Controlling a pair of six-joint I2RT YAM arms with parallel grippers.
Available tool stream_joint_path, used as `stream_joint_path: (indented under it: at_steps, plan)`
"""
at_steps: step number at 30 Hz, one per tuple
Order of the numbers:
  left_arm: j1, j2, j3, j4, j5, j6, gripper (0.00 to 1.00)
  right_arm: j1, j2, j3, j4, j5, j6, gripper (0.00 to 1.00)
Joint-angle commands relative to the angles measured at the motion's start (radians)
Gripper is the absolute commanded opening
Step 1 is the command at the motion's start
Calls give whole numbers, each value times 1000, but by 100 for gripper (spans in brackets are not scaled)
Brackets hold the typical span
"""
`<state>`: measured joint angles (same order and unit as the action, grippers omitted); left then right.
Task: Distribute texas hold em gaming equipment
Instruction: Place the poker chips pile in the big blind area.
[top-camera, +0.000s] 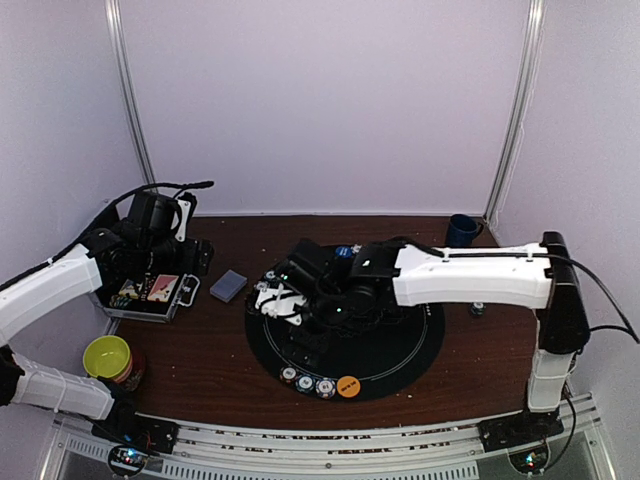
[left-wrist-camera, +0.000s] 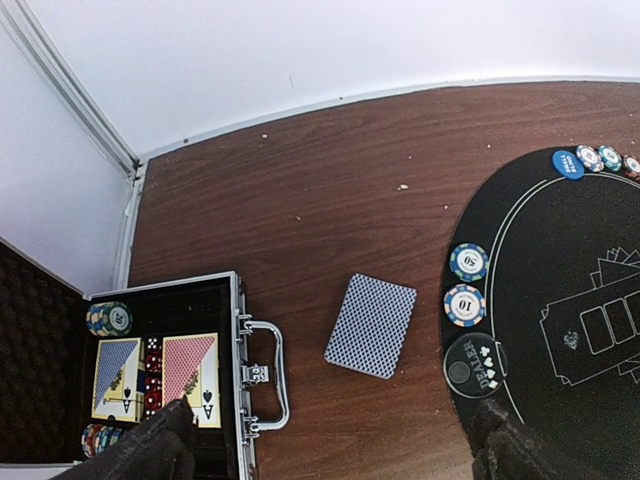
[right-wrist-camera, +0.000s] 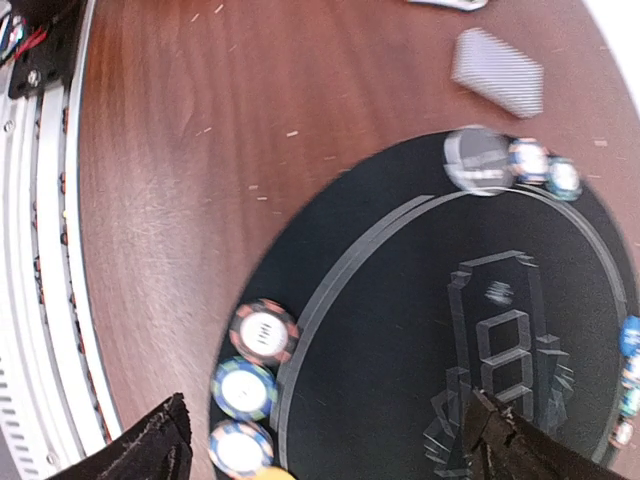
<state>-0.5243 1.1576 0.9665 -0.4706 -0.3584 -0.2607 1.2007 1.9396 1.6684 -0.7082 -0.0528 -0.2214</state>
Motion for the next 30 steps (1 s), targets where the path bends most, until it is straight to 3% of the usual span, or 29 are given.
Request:
stream_joint_path:
  at_steps: [1, 11, 16, 21, 25, 30]
  plan:
    - [6, 12, -9, 41, 11, 1, 98, -85, -138, -83, -12, 85, -22, 98]
    - [8, 17, -6, 42, 23, 3, 98, -474, -449, -370, 28, 114, -45, 100]
    - [7, 18, -5, 42, 27, 2, 98, -532, -518, -458, 122, 329, -59, 100]
    - [7, 28, -7, 41, 29, 1, 98, -517, -430, -283, 24, 212, -15, 100]
    - [7, 31, -6, 42, 30, 1, 98, -506, -322, -82, -58, 189, 19, 100]
    - [7, 19, -6, 42, 34, 0, 98, -515, -235, 50, -122, 237, 57, 100]
